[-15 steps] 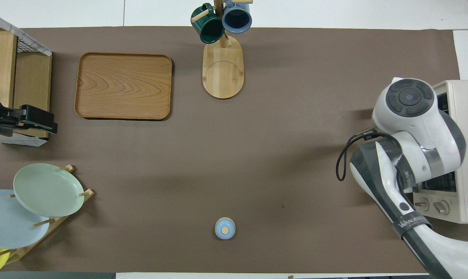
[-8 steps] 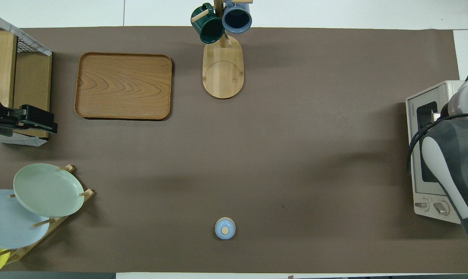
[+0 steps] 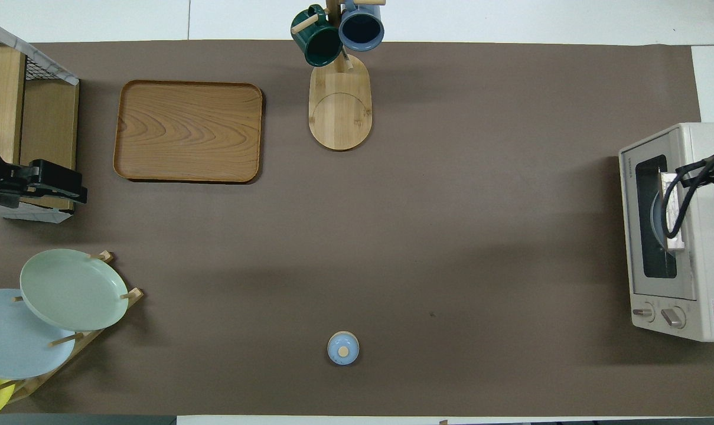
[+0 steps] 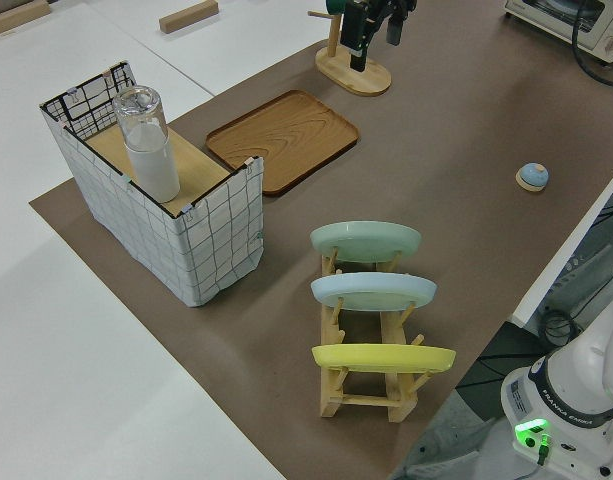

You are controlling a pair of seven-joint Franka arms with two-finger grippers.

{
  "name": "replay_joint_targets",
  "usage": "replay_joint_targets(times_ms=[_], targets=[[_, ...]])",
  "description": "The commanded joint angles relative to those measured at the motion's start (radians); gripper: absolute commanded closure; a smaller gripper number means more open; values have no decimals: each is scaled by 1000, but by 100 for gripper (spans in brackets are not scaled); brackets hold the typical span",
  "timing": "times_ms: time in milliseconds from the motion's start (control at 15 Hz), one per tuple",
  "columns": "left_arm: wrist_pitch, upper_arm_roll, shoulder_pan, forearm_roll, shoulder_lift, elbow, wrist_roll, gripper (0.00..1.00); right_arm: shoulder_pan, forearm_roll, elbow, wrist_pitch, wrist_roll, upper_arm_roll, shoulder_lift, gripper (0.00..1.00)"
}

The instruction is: Put eggplant into oven

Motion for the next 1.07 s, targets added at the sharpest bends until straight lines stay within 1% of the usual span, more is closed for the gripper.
replay_joint_targets(times_ms=[0,67,133,200,333,400,467,533,600,667,867,1000], targets=[[-14,4,-5,16,-13,-1,-6,0,-19,30,70,-44,-8,4,57,93],[-14,4,-4,16,-13,-1,-6,0,-17,32,65,-44,-8,4,55,72],[-14,4,-5,16,-13,-1,-6,0,-10,36,65,-44,-10,6,54,38],[-14,4,-4,16,-13,-1,-6,0,-4,56,67,-44,-8,6,48,0],[-14,4,-4,16,-13,-1,-6,0,-4,116,73,-53,22,6,43,0],[-12,4,-5,16,-13,-1,-6,0,3,121,70,-59,38,4,32,0],[-14,4,-4,16,-13,-1,-6,0,31,119,38,-46,45,1,-3,0],[-14,4,-4,16,-13,-1,-6,0,77,113,-28,-32,65,-20,-53,0],[-14,4,-5,16,-13,-1,-6,0,90,112,-44,-33,103,-30,-67,0],[-14,4,-4,16,-13,-1,-6,0,92,111,-42,-32,134,-34,-66,0],[-14,4,-4,16,-13,-1,-6,0,130,105,-48,-36,134,-72,-75,0],[-14,4,-4,16,-13,-1,-6,0,133,105,-61,-39,134,-88,-80,0]])
